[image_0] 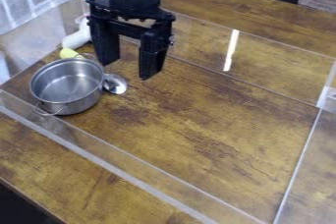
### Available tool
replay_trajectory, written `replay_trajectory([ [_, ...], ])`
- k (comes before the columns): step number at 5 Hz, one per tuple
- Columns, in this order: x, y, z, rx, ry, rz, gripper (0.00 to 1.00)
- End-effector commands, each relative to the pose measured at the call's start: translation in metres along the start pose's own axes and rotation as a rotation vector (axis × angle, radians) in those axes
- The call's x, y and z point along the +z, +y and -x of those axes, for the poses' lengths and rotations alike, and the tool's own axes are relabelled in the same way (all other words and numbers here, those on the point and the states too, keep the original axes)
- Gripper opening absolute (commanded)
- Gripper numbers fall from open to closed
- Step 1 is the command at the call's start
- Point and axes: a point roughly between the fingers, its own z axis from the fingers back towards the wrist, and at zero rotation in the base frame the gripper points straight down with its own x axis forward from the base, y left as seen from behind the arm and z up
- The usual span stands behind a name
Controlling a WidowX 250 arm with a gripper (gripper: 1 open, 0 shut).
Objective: Move the green spoon to the left
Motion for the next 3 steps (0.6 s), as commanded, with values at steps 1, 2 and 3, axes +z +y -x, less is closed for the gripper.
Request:
replay_trajectory([
  [1, 0.0246, -0.008, 0.003, -0.026, -0.083, -0.005, 1.0],
  [2, 0.0247, -0.0086, 0.0021, -0.029, -0.083, -0.007, 1.0],
  [3, 0.0255, -0.0048, -0.0002, -0.016, -0.087, -0.011, 1.0],
])
